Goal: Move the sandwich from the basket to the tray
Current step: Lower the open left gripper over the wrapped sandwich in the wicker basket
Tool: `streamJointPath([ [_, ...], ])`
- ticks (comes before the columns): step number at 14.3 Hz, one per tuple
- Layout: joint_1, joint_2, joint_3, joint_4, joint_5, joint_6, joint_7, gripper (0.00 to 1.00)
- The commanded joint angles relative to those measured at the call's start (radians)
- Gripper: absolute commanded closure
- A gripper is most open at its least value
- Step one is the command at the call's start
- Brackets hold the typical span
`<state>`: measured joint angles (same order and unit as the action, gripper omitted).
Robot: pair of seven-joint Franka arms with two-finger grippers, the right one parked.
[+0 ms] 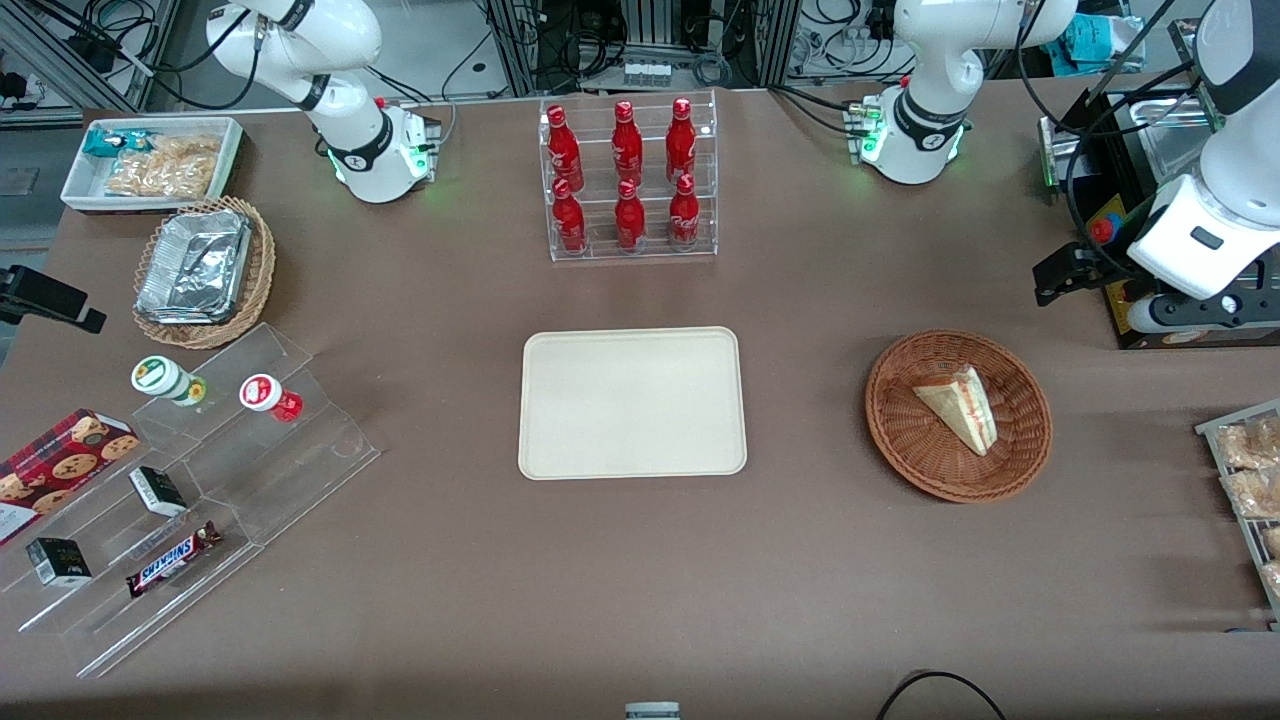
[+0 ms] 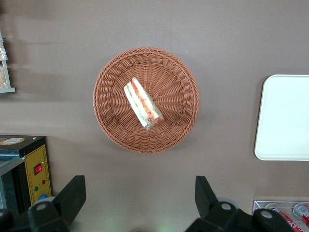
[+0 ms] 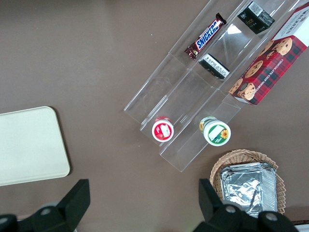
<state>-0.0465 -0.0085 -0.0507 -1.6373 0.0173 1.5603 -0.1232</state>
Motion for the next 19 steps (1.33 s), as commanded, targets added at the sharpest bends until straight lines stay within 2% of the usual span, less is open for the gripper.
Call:
streamJointPath([
  [1, -0.018, -0.005, 0.008, 0.013, 0.009, -0.041, -0.003, 0.00],
  [4, -0.015, 0.025, 0.009, -0.001, -0.014, -0.089, 0.002, 0.00],
  [6, -0.015, 0.032, 0.009, -0.076, -0.008, -0.041, 0.005, 0.00],
  [16, 0.004, 0.002, 0.018, -0.582, 0.001, 0.574, -0.010, 0.00],
  [19, 0.025, 0.010, 0.018, -0.642, 0.001, 0.688, -0.148, 0.00],
])
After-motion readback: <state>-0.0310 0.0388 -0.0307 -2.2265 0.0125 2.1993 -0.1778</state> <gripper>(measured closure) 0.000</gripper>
